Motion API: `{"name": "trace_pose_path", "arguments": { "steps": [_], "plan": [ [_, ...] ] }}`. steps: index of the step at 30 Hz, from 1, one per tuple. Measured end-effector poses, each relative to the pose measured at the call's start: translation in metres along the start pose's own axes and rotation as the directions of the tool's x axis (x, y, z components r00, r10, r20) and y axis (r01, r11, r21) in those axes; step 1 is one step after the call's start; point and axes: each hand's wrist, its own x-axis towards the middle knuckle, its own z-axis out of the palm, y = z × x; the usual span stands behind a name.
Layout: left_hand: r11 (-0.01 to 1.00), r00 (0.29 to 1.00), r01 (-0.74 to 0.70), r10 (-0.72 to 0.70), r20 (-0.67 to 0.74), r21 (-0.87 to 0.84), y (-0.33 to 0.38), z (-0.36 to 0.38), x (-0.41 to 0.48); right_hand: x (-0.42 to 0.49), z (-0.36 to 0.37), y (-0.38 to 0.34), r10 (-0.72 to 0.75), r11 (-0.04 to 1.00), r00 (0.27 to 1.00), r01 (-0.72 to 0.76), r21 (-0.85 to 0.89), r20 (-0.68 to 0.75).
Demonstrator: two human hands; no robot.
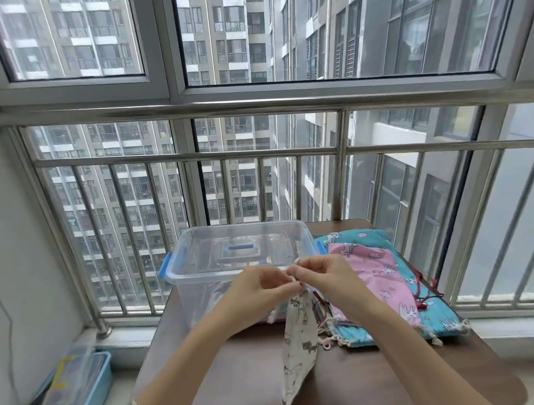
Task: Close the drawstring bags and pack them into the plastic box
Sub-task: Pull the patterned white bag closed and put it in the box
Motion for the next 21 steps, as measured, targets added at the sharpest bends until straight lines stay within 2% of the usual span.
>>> {"name": "trace_pose_path", "arguments": {
  "steps": [3, 8, 12, 16, 21],
  "plan": [
    [0.998, 0.998, -0.007, 0.003, -0.063, -0.07, -0.007, 0.005, 0.002, 0.001, -0.003, -0.001, 0.007, 1.0, 0.999, -0.007, -0.002, -0.032],
    [0.998, 0.991, 0.0, -0.009, -0.134, -0.069, -0.003, 0.006, 0.004, -0.002, -0.011, -0.005, 0.019, 0.999, 0.999, -0.02, 0.035, 0.05],
    [0.999, 0.983, -0.025, 0.031, -0.183, 0.036, -0.002, 0.011, 0.004, -0.005, -0.007, -0.002, -0.108, 0.979, 0.994, 0.104, -0.176, -0.01],
    [0.994, 0.974, -0.044, 0.064, -0.218, 0.1, -0.004, 0.014, 0.002, -0.009, -0.002, 0.001, -0.213, 0.934, 0.975, 0.184, -0.308, -0.064],
    [0.994, 0.979, -0.049, 0.067, -0.192, 0.099, -0.005, 0.012, 0.002, -0.01, -0.002, 0.002, -0.368, 0.792, 0.929, 0.334, -0.512, 0.036]
  ]
}}
